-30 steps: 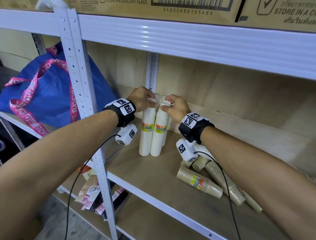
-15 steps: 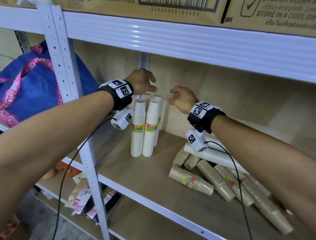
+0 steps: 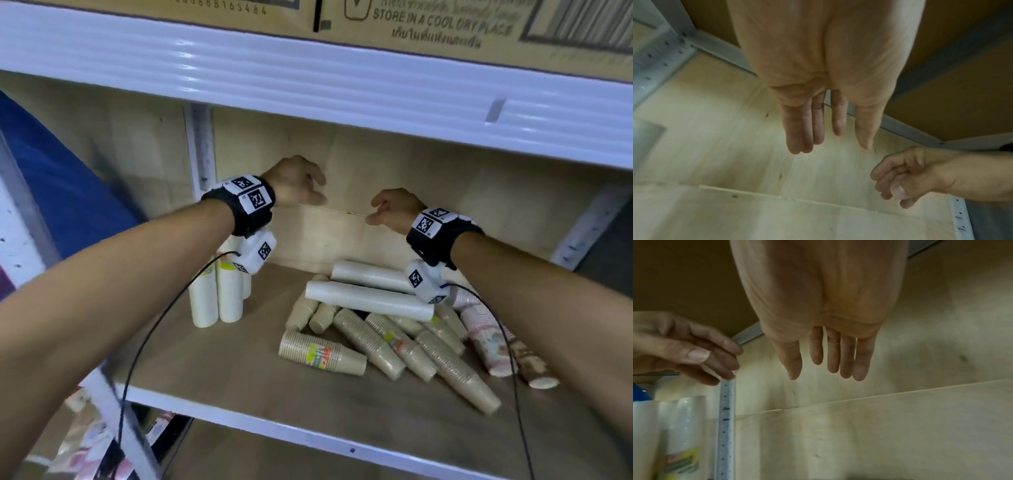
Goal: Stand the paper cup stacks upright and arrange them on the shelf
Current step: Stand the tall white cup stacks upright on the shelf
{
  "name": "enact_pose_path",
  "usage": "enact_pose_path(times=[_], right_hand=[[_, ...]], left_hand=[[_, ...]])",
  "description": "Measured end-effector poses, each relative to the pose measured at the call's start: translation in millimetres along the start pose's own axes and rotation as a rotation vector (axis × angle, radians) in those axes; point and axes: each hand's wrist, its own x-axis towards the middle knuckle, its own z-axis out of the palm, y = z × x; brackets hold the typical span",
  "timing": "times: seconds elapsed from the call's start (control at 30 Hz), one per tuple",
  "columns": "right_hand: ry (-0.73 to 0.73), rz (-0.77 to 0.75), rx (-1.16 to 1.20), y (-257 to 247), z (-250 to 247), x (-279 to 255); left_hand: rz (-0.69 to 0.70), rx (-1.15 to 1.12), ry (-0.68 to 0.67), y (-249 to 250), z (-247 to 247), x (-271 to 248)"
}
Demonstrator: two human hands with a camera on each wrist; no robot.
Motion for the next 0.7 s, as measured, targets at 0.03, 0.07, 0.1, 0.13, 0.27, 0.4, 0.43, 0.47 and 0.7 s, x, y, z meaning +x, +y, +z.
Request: enact_pose_path(times=[0.03,0.07,0.1,0.13,0.27,0.4,0.43,0.47,0.7], right_hand=[[-0.010,0.023,-0.011,11,-1,-3],[-0.013,0.046,-0.023,24,-2,-5],[-0.016,0.068,-0.033,35,-2,-7],[-0.022,0.090,-0.037,48,-1,-9],[-0.059,0.195,-0.065,93,2,-16],[-0.097,0.241,-0.094,131,9,-22],[-0.103,0.245,-0.094,139,11,-24],[-0.110,0.253,-0.093,145,13,-24],[-0.146,0.251,-0.088,173,26,-23]], left_hand=[[-0.001,-0.004,-0.043,1,12,4],[0.000,-0.011,-0.086,1,23,7],[-0.001,-0.016,-0.126,1,35,10],[-0.004,-0.019,-0.163,0,46,13],[-0.031,-0.007,-0.286,-7,85,16],[-0.058,0.007,-0.366,-20,119,17],[-0.068,0.012,-0.385,-24,127,17],[-0.083,0.010,-0.403,-30,135,16],[-0.134,-0.039,-0.480,-67,171,12]])
